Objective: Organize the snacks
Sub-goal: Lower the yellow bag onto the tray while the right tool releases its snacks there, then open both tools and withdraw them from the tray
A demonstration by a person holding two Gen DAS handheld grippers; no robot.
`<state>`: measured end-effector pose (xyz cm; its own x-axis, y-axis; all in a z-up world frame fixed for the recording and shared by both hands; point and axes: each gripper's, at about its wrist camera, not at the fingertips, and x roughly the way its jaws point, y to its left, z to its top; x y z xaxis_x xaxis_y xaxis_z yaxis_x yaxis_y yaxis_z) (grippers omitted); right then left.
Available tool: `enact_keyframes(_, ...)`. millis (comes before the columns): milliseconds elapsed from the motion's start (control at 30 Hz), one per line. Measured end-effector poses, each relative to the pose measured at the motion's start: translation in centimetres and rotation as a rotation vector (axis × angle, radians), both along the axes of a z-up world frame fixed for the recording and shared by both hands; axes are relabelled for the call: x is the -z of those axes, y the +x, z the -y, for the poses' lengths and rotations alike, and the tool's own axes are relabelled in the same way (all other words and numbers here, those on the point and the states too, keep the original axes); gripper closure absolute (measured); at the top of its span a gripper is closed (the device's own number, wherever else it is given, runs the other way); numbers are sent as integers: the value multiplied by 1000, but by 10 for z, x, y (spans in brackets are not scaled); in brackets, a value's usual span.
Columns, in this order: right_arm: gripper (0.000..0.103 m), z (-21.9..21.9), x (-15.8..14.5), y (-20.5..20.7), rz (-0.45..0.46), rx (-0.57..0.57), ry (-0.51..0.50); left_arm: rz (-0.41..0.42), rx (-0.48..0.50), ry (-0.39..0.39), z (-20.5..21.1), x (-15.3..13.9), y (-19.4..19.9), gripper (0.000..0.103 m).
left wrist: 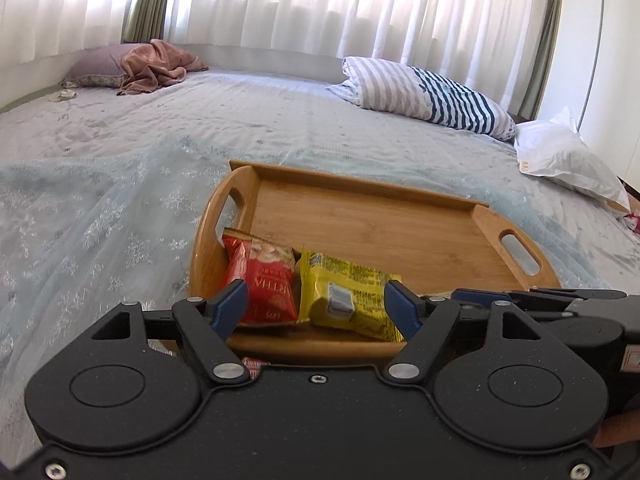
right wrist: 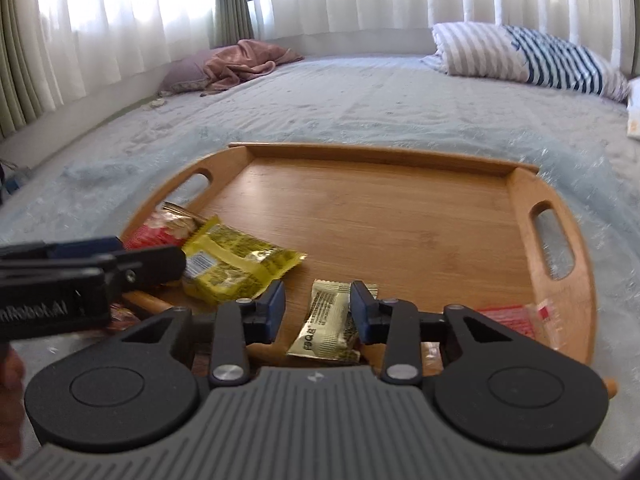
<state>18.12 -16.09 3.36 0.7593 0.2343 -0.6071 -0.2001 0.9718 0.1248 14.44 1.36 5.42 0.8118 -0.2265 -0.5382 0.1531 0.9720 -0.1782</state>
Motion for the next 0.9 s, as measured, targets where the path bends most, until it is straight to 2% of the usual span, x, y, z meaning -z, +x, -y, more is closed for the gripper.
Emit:
enact_keyframes(133, 58, 0, -4, -6, 30, 34, -50, -9, -11, -17, -4, 1, -6, 30)
enact_keyframes(200, 52, 2, -10, -11, 55, 49, -46, -7, -18, -9, -6, 0, -10, 30)
enact_keyframes(233, 44, 3, -13, -15, 65, 53, -43, -5, -21, -7, -7, -1, -12, 30)
enact_keyframes(367, 31, 4, -25, -29, 107, 62, -64, -8, -26, -21, -10, -3, -18, 30)
enact_keyframes(567, 14, 7, -36, -48, 140, 92, -82, -4, -27, -19, -8, -7, -31, 21)
enact_keyframes(700, 11, 9, -37, -59, 144, 120, -101, -9, -24, -12, -6, -10, -39, 16)
enact_keyframes(833, 0, 13, -35, -71, 139, 137, -100, -13, -20, -7, -5, -12, -47, 10)
enact_keyframes(900, 0, 14, -34, -77, 139, 137, -101, -10, -23, 0, -4, -12, -52, 9)
